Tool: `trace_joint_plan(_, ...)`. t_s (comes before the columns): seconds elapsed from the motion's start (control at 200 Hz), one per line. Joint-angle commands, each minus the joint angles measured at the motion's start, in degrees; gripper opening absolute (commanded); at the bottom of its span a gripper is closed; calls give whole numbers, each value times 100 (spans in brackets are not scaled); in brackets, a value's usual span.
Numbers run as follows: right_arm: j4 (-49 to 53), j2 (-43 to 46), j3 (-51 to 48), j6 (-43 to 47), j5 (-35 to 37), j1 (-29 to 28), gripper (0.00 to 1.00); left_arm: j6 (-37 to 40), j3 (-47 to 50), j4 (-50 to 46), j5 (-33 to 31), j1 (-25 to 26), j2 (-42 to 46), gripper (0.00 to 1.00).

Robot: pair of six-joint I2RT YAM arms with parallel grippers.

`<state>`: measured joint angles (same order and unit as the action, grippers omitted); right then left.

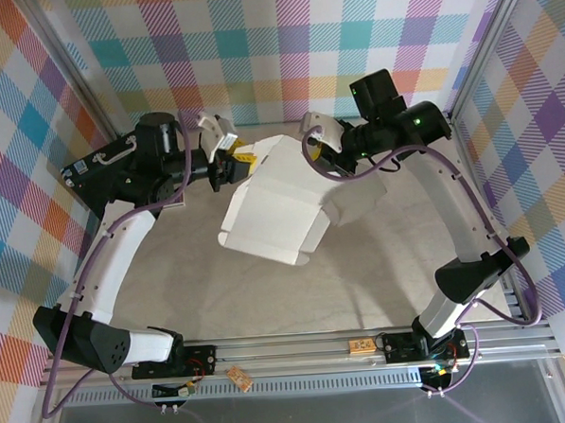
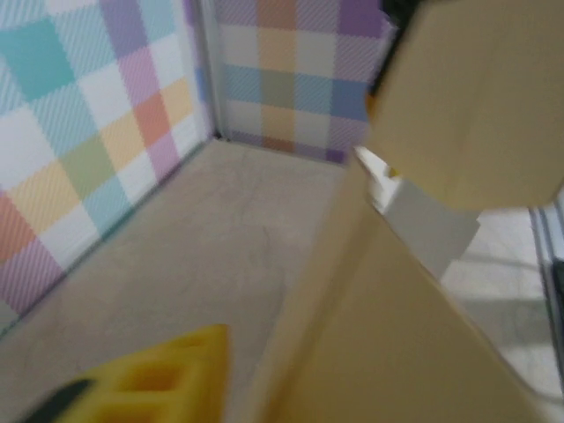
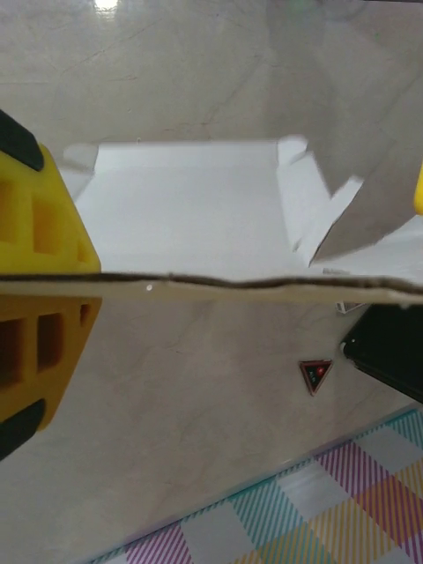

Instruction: Fold the paper box

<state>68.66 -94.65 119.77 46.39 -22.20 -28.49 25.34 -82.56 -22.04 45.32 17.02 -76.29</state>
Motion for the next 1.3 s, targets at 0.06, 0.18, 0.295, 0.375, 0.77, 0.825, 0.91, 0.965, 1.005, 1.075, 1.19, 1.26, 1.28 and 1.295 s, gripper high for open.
trace_joint_plan(0.06, 125, 301, -291, -44, -120, 243, 0, -1931, 1101, 2089, -777, -678, 767, 90)
trace_joint_plan(0.18, 117, -234, -243, -451, -179, 644, 0, -3471, 1840, 3096, -992, -1340, 1028, 93)
trace_joint_plan(0.295, 201, -1223, 4, -780, 8, 930, 0, -4157, 2125, 3264, -931, -1551, 876, 92)
trace_joint_plan(0.375, 238, -1793, 159, -731, 318, 951, 0, -4064, 2331, 3406, -598, -1550, 676, 92)
trace_joint_plan(0.77, -349, -2836, 207, 1075, 769, 454, 0, -297, 2260, 2843, -879, -488, -286, 97)
trace_joint_plan(0.825, -748, -2627, -373, 1334, 740, 286, 0, -409, 2489, 3350, -911, -439, -371, 97)
trace_joint_plan(0.91, -1541, -2140, -1411, 1721, 587, 94, 0, -680, 3066, 4304, -980, -436, -344, 98)
trace_joint_plan(0.965, -2175, -1806, -2100, 1895, 599, -1, 0, -818, 3458, 4825, -1049, -421, -247, 98)
trace_joint_plan(1.005, -2563, -1619, -2468, 1960, 625, -53, 0, -855, 3729, 5149, -1163, -374, -157, 99)
trace_joint_plan(1.075, -2905, -1463, -2774, 1967, 696, -136, 0, -863, 4122, 5472, -1398, -177, 15, 99)
trace_joint_plan(1.19, -3008, -1484, -2907, 2017, 724, -230, 5, -659, 4527, 5626, -1822, 276, 224, 100)
trace_joint_plan(1.26, -3027, -1575, -2958, 2031, 782, -236, 5, -529, 4694, 5722, -2071, 434, 234, 99)
trace_joint_plan(1.28, -3040, -1582, -2962, 2010, 799, -244, 5, -440, 4691, 5644, -2107, 476, 222, 98)
trace_joint_plan(1.295, -3043, -1583, -2971, 1992, 804, -245, 5, -332, 4676, 5589, -2141, 502, 214, 98)
